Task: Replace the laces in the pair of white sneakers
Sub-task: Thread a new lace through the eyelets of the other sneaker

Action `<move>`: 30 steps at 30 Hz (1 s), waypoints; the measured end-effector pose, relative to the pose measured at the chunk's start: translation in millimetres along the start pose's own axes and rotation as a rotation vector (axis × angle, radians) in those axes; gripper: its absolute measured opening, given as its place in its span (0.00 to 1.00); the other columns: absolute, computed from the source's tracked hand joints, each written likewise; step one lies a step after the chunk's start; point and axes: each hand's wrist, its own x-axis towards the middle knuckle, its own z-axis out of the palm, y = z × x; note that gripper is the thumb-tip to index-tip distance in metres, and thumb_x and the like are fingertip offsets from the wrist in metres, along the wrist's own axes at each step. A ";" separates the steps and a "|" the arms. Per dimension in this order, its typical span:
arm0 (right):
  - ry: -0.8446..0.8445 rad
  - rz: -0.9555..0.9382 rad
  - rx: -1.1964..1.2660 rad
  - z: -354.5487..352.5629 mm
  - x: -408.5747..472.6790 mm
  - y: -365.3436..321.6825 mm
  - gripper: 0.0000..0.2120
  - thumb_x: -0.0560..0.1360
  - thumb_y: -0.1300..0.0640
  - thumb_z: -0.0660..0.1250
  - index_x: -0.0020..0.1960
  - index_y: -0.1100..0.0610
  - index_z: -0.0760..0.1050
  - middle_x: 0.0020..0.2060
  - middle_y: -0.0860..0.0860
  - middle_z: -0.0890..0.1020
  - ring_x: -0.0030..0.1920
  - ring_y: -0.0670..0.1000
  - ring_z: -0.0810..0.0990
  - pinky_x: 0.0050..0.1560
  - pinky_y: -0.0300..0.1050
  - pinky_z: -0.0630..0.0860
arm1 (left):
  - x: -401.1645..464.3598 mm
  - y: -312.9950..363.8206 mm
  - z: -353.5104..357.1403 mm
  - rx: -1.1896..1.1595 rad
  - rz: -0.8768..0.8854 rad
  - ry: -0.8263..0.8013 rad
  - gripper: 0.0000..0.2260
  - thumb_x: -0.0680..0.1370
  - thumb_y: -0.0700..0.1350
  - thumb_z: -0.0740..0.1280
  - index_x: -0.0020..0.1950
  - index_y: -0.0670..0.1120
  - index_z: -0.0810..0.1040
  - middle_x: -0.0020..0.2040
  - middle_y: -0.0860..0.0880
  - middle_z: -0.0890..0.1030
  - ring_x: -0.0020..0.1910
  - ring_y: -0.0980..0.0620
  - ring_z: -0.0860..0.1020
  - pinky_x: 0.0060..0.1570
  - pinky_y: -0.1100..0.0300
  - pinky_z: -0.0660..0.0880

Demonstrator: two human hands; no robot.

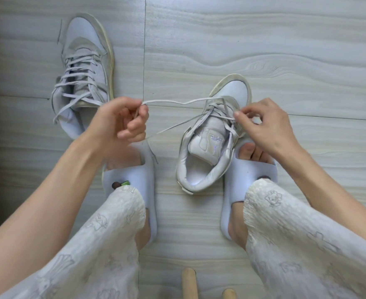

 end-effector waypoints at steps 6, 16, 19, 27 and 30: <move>0.019 -0.025 0.058 -16.4 1.4 10.4 0.05 0.73 0.50 0.69 0.38 0.45 0.78 0.31 0.46 0.75 0.40 0.48 0.70 0.49 0.45 0.66 | 4.0 -0.4 18.1 0.295 -0.001 0.060 0.14 0.78 0.52 0.57 0.38 0.46 0.74 0.17 0.53 0.60 0.15 0.58 0.53 0.22 0.67 0.50; -0.171 0.352 1.739 -9.7 5.8 -5.7 0.24 0.79 0.58 0.55 0.26 0.57 0.74 0.35 0.54 0.83 0.43 0.52 0.83 0.52 0.47 0.78 | 16.5 9.0 15.6 -0.301 0.168 0.385 0.15 0.70 0.44 0.57 0.22 0.48 0.65 0.21 0.52 0.63 0.17 0.56 0.57 0.22 0.65 0.57; -0.115 0.414 1.801 -12.7 11.2 -15.5 0.24 0.80 0.56 0.55 0.25 0.57 0.69 0.23 0.51 0.70 0.25 0.50 0.71 0.34 0.40 0.77 | 16.6 -0.3 18.4 0.398 -0.082 0.295 0.20 0.81 0.50 0.55 0.32 0.44 0.73 0.20 0.52 0.62 0.15 0.57 0.56 0.19 0.69 0.54; 0.168 0.056 0.171 -18.3 9.3 5.5 0.09 0.76 0.51 0.61 0.38 0.51 0.65 0.25 0.41 0.78 0.30 0.40 0.72 0.36 0.37 0.67 | 34.0 -7.2 34.3 0.443 0.176 0.202 0.14 0.78 0.42 0.63 0.32 0.46 0.75 0.27 0.52 0.72 0.27 0.54 0.71 0.34 0.65 0.70; 0.103 0.094 0.093 -25.1 1.3 27.1 0.09 0.73 0.41 0.64 0.43 0.45 0.74 0.26 0.43 0.78 0.38 0.46 0.78 0.46 0.48 0.71 | 38.7 -2.2 30.9 0.079 0.230 0.330 0.19 0.77 0.38 0.59 0.26 0.47 0.72 0.25 0.52 0.71 0.28 0.52 0.73 0.39 0.60 0.73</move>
